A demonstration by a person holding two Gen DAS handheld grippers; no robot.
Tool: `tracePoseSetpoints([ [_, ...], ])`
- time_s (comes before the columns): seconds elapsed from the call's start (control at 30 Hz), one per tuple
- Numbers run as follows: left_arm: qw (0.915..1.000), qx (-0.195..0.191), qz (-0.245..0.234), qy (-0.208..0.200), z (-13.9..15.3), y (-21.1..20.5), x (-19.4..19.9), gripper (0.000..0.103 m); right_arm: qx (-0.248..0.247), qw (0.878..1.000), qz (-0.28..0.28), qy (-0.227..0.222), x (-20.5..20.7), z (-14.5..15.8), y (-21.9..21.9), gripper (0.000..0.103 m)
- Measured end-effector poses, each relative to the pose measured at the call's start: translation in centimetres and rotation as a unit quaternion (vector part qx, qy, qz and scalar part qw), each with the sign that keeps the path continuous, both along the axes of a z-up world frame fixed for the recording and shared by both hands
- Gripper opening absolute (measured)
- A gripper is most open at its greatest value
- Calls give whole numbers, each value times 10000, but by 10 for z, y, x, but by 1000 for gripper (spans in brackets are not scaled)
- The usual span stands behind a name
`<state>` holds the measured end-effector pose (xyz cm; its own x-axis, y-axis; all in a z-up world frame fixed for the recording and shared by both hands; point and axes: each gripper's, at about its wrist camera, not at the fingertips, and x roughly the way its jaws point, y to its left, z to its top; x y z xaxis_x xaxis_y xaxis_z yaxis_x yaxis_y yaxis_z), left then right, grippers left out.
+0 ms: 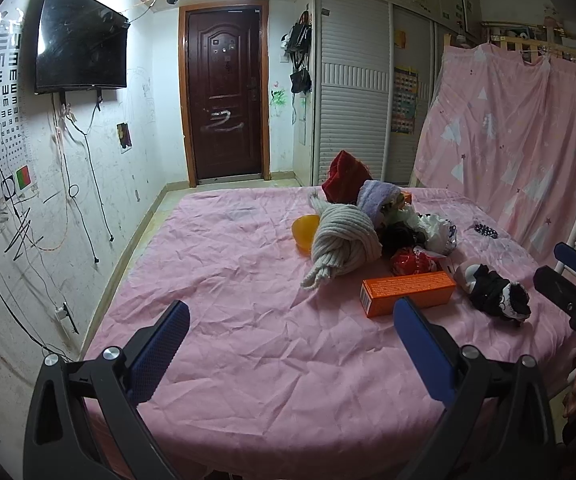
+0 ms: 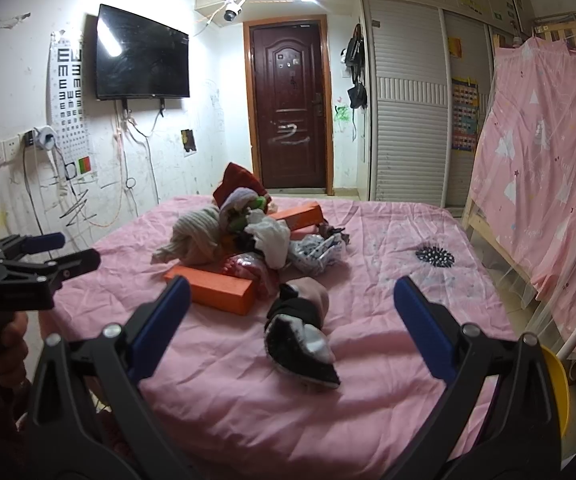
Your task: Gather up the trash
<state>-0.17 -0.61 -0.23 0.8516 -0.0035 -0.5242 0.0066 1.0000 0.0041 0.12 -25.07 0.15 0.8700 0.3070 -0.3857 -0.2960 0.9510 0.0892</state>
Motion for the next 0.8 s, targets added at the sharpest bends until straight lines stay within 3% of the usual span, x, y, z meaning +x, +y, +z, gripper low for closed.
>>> tracePoseSetpoints([
  [0.8, 10000, 4, -13, 30, -2, 0, 0, 95, -23, 10000, -12, -5, -1, 1, 2, 97],
])
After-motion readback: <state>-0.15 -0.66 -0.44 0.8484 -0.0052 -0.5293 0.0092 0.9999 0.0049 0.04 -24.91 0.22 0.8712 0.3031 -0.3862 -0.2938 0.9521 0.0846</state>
